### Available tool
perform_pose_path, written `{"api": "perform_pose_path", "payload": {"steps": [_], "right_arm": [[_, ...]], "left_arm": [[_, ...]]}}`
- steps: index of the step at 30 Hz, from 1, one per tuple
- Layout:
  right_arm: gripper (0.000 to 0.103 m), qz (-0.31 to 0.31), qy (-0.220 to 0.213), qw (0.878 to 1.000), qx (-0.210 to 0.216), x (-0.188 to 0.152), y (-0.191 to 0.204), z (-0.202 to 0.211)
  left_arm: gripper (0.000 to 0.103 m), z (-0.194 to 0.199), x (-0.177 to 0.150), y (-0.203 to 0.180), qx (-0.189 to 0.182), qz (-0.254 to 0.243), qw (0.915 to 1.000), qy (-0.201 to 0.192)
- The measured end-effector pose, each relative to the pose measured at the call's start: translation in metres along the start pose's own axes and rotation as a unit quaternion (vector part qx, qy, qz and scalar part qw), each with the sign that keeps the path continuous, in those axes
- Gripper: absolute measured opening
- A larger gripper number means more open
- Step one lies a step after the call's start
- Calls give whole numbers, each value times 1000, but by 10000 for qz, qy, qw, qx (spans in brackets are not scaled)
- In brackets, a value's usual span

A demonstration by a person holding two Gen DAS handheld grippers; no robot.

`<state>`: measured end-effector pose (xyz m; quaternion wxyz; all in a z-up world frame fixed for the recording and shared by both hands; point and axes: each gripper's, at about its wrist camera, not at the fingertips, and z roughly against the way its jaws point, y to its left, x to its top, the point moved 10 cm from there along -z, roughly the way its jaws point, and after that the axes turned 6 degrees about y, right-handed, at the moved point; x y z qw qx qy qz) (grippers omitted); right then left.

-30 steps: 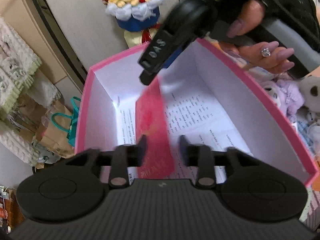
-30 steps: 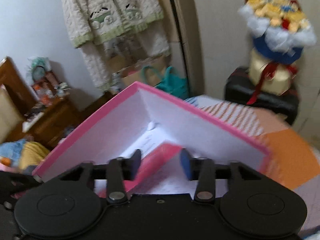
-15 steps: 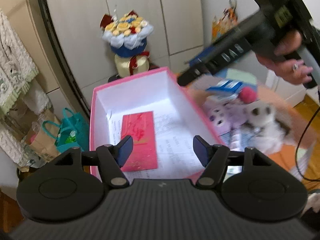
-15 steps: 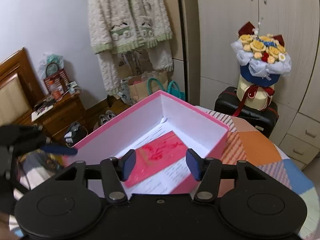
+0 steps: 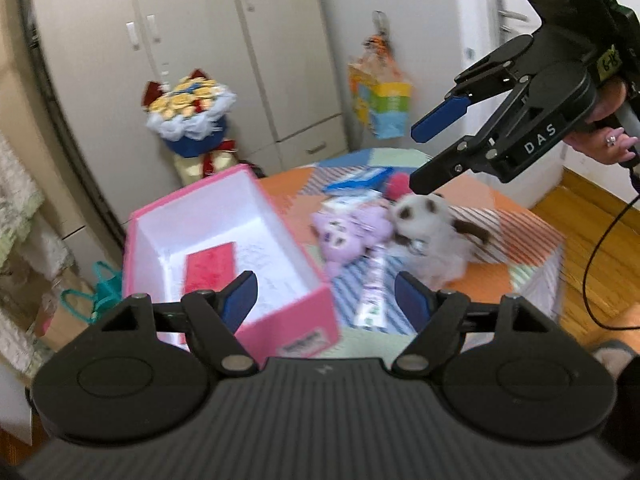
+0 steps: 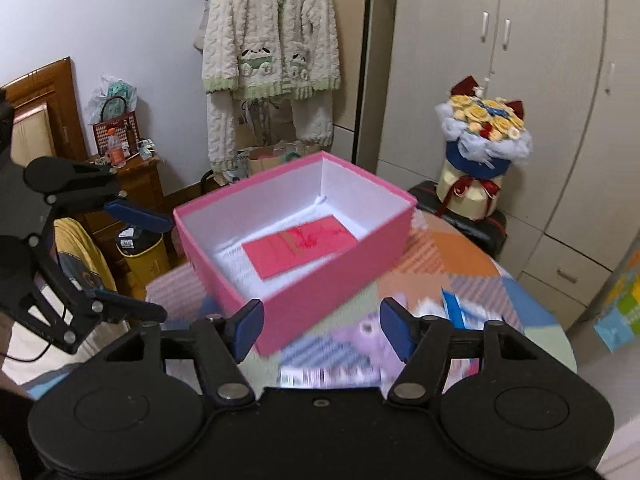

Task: Organize soft objects
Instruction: 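Grasp the white mesh bath puff with the right gripper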

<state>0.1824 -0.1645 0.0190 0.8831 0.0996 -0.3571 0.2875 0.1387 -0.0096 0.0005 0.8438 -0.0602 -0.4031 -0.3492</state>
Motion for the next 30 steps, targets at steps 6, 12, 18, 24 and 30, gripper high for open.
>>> {"api": "perform_pose_path", "payload": {"steps": [6,12,18,24,30], "right_arm": [[70,-502,9,9986,-161,-66,-3,0],[70,-868,-109,9955,-363,-117,-4,-7],[70,-961,-517,9926,-524,-136,-10,-23],[70,-958,-812,9898,-666,-144,-17,-50],[71,-779,-849,9870,-1120,-150,-29,-81]], "left_arm": [[74,-22,-11,-33,-338,-191,9992,83],[72,-48,-21,-56,-550,-262,9978,247],[71,-80,-22,-72,-402,-357,9984,199],[60,-114,-14,-69,-69,-18,10000,53],[53,-146,-5,-71,575,6,9982,-184]]}}
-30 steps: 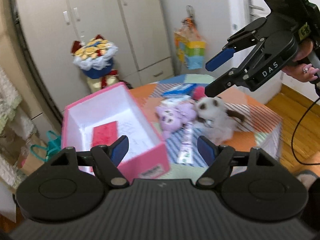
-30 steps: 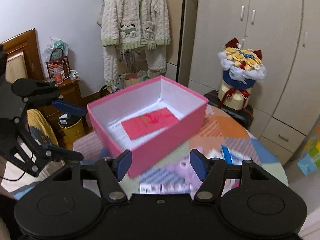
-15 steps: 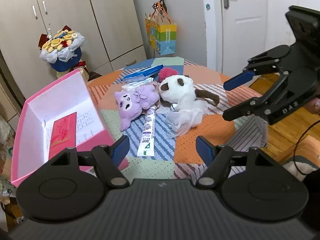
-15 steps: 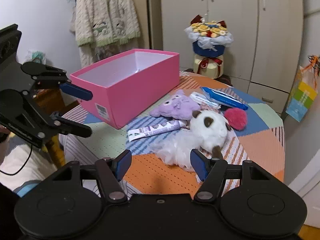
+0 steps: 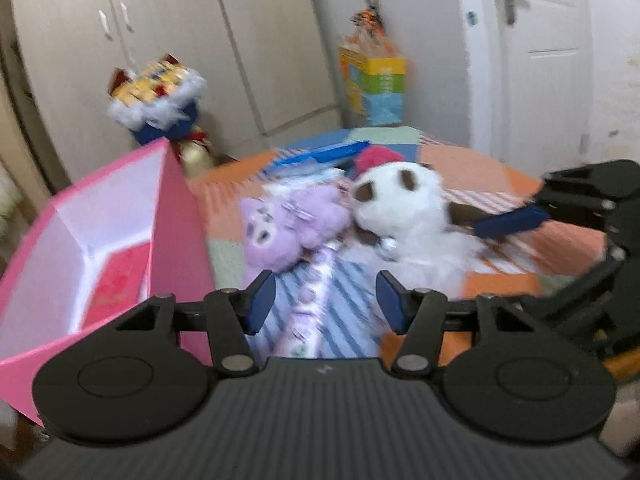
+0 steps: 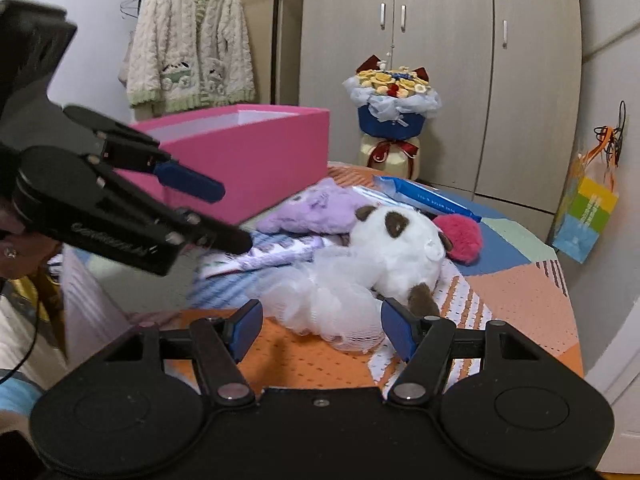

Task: Organize soft objects
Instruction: 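Grasp the white mesh bath puff with the right gripper, then grasp the white toothpaste tube with the left gripper while the right holds the puff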

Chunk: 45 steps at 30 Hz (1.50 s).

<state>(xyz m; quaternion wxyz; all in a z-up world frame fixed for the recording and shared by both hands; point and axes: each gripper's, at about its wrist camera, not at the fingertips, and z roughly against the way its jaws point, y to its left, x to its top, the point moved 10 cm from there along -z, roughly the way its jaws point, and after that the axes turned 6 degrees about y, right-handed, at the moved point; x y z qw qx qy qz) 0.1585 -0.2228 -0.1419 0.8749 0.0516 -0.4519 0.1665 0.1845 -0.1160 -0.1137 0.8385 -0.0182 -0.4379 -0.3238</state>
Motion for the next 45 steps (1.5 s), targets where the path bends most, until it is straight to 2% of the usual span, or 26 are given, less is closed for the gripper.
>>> {"api": "perform_pose_path", "payload": {"steps": [2,5,7,9,11,14,19,22,28,30,33,35,37,43,45], "right_arm": [[71,45,25,10000,-61,-2,-1,-8],[72,103,-48,9999,-108,-2,0,-15],[74,148,-61,9997,-159,-1,-1,-18],[84,180,-61,9997,-169,-1,-1,-22],[87,156,-70,9997,-184,-2,-2,-24],[87,40,-20,9999,-127,-1,-3,-28],[87,7,-83,9999,-89,3,-2,-33],[87,26,-159,9996,-217,2,-2,-37],[68,418,-342,9982,-267,-2,4,-27],[58,314,-331,9988,-194,-4,2,-26],[49,-21,-332,9994,-70,-5,-2,-26],[45,-178,-363,9992,-43,-7,-3,-26],[41,-347,-421,9985,-76,-9,-5,-27],[33,-689,-585,9955,-285,-14,-7,-21],[33,-683,-637,9952,-285,-16,-5,-16]], "left_arm": [[52,-9,2,-3,354,-166,9992,-95],[48,-26,0,-7,420,-275,9987,-80],[46,-37,-1,-5,384,-191,9991,27],[44,-49,-3,0,311,-3,9994,161],[43,-60,-6,6,209,228,9990,337],[43,-70,-10,12,-108,545,9972,501],[43,-73,-10,8,-183,574,9969,499],[43,-76,-10,7,-317,828,9947,511],[52,-75,-16,8,-173,955,9949,280],[52,-75,-17,10,-207,1040,9940,250],[51,-74,-17,11,-202,1180,9924,277],[37,-73,-17,9,-222,1243,9916,271],[27,-71,-18,5,-281,1355,9900,263],[24,-64,-19,0,-98,1433,9893,245],[24,-61,-20,-1,80,1392,9899,240]]}}
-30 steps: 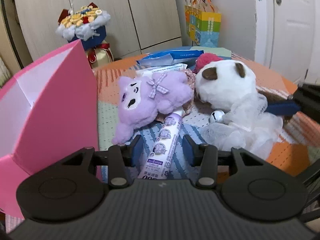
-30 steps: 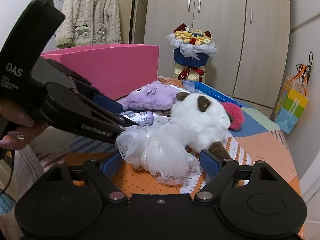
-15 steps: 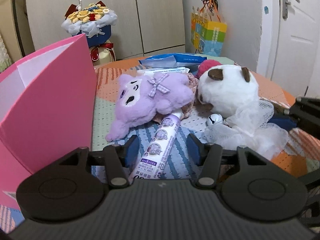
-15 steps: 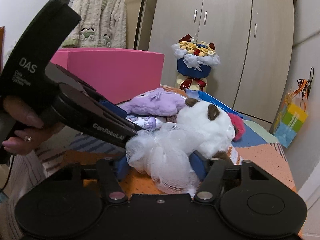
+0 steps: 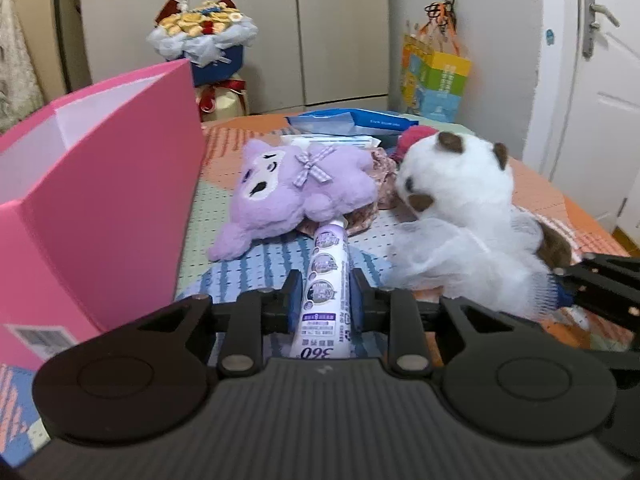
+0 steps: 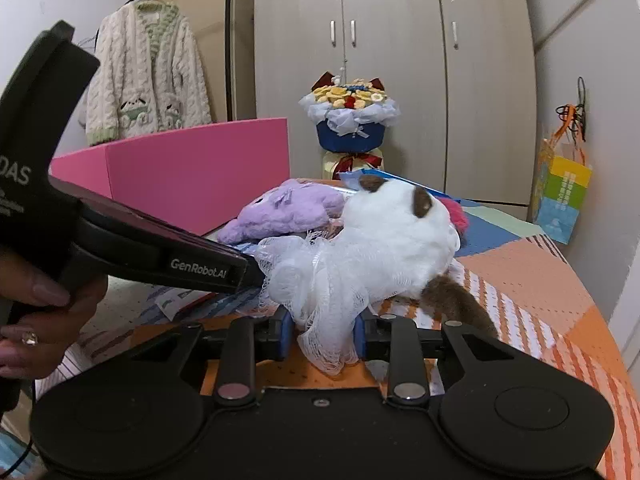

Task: Organize soft objects
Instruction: 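Grasp the white toothpaste tube with the left gripper while the right holds the puff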

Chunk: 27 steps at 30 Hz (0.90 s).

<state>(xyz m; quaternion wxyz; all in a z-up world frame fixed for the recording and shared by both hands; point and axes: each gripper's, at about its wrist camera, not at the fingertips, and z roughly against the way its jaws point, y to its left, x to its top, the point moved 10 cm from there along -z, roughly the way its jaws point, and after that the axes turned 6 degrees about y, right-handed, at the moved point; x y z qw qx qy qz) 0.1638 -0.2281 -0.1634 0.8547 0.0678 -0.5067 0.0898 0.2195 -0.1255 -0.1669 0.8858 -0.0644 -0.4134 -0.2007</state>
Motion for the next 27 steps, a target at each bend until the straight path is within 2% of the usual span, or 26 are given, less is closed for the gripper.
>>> {"api": "perform_pose_path", "payload": {"steps": [4,11,16,24,27], "right_arm": [[33,137,17,9999,-20,-3,4,3],[33,101,-16,9999,-130,-5,0,6],[32,118,-17,9996,-244,-7,-3,14],[32,97,164,9989,-433,-9,-8,21],[32,54,260,9988,-415,-8,-8,23]], "left_arm": [[24,1,-2,-5,197,-167,9996,-78],[23,-2,1,-5,124,-181,9997,-64],[23,9,-3,-7,215,-285,9992,-192],[23,32,-12,-1,147,-242,9992,-286],[23,42,-15,2,11,-241,9993,-271]]}}
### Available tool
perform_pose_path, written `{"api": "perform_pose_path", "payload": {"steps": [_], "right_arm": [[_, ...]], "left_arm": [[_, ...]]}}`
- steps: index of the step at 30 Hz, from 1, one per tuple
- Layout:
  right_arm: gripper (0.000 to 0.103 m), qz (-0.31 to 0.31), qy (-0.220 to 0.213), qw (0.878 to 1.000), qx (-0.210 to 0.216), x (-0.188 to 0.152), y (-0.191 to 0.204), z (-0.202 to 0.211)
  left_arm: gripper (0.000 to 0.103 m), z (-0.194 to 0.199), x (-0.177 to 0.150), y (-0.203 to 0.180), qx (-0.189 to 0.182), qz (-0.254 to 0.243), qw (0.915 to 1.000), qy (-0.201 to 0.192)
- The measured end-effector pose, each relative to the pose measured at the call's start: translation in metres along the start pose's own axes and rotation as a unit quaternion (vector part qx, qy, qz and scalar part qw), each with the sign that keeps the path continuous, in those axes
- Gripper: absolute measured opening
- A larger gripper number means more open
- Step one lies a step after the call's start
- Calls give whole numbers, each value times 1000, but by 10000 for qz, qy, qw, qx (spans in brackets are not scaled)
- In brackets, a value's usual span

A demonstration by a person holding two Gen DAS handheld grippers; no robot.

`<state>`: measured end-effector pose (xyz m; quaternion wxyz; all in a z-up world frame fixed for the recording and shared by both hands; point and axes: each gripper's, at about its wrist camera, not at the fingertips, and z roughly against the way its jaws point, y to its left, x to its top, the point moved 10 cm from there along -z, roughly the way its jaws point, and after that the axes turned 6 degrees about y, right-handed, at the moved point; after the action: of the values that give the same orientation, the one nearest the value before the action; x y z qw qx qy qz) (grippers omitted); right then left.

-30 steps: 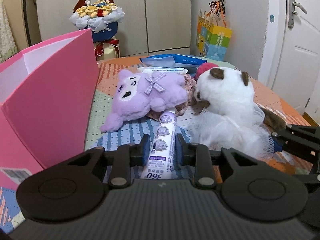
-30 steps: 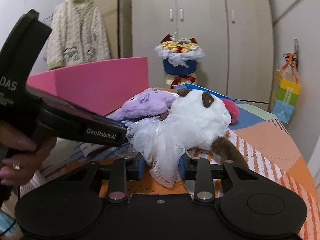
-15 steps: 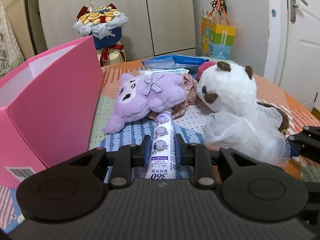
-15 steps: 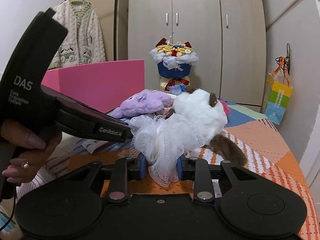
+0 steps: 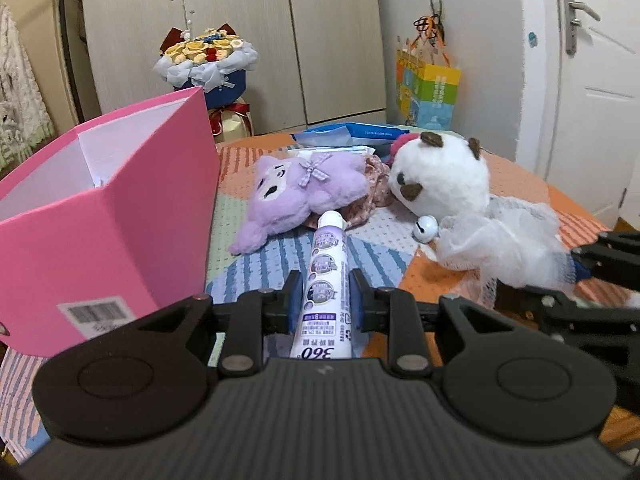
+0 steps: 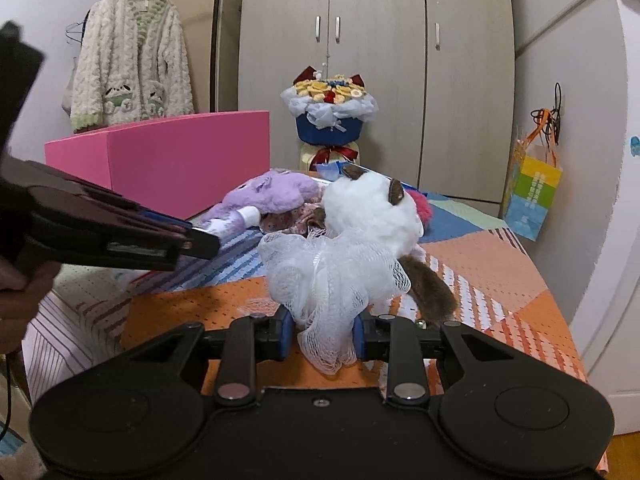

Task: Organize soft objects
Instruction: 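Grasp the white toothpaste tube with the left gripper while the right holds the puff, then carry the tube and puff into the pink box and release both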

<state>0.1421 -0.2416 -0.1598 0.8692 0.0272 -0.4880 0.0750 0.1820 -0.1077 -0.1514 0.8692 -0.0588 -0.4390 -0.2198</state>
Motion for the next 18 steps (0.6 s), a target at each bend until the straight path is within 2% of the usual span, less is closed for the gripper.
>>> {"api": "perform_pose_path", "payload": {"steps": [8,13,18], "right_arm": [[33,-237,372,9982,397,-4,1,11],[33,-346,425,9970,554,-6,8,21],[33,-197,451,9965,676,-2,17,33]], "left_arm": [[23,20,-11,7,-305,-12,9993,203],[23,28,-17,11,-367,-24,9988,318],[23,39,-19,16,-399,-75,9985,367]]}}
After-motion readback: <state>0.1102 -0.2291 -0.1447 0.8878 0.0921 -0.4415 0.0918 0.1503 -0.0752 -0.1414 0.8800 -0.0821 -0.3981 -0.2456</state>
